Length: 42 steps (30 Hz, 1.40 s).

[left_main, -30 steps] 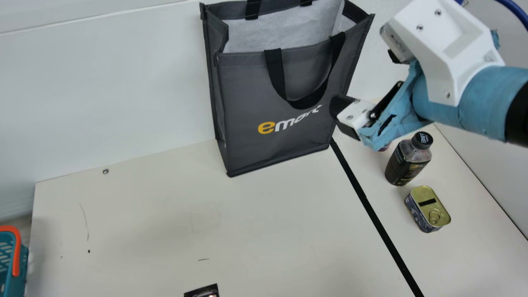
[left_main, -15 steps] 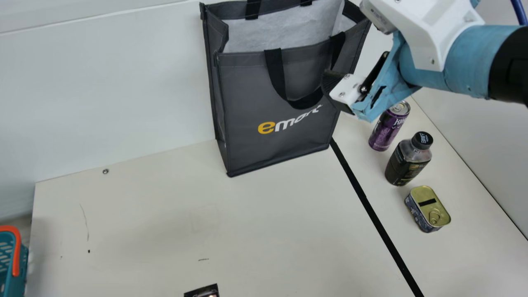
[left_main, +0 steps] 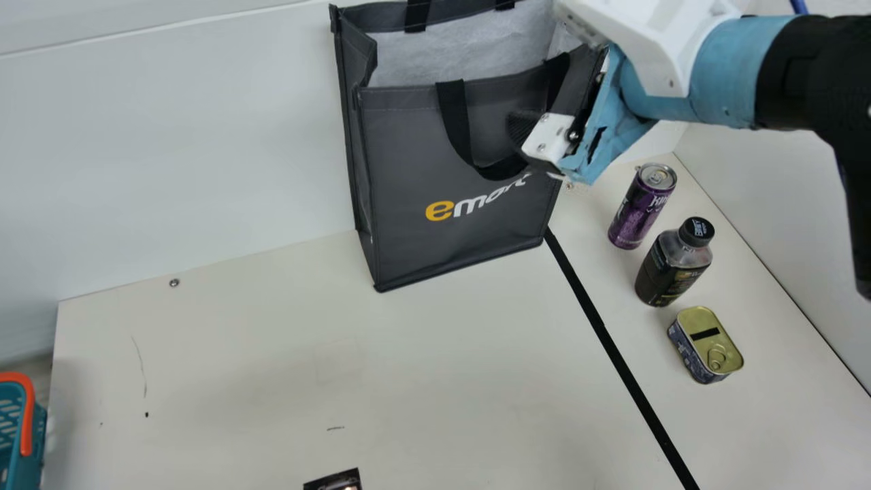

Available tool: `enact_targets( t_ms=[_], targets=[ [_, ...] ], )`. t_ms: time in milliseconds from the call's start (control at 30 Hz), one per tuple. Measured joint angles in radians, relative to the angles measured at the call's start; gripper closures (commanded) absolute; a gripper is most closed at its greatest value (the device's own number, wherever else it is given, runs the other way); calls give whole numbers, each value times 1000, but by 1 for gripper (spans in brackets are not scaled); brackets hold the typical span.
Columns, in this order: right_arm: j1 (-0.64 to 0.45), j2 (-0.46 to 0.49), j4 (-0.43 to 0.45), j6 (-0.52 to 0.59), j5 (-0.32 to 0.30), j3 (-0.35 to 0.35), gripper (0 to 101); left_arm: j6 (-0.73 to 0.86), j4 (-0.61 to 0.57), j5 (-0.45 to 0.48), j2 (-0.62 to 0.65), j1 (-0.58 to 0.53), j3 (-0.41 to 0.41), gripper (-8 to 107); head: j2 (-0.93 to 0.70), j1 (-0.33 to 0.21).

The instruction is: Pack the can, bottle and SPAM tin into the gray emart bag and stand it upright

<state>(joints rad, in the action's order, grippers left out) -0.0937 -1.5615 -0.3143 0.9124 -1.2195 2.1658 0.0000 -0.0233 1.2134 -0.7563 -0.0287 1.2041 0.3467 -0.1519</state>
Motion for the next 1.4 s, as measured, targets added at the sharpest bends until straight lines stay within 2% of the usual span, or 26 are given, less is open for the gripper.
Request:
enact_targets(
  t_ms=[267,533,1033,1400],
  targets=[
    [-7,-45,-91,130,0,4,6,0,0,0,0,0,0,9,2,0],
    [-11,-102,-143,225,1,33,6,0,0,0,0,0,0,9,0,0],
    [-19,-219,-190,313,-1,86,6,0,0,0,0,0,0,9,2,2],
    [-17,-268,-199,360,1,63,6,0,0,0,0,0,0,9,2,2]
  ],
)
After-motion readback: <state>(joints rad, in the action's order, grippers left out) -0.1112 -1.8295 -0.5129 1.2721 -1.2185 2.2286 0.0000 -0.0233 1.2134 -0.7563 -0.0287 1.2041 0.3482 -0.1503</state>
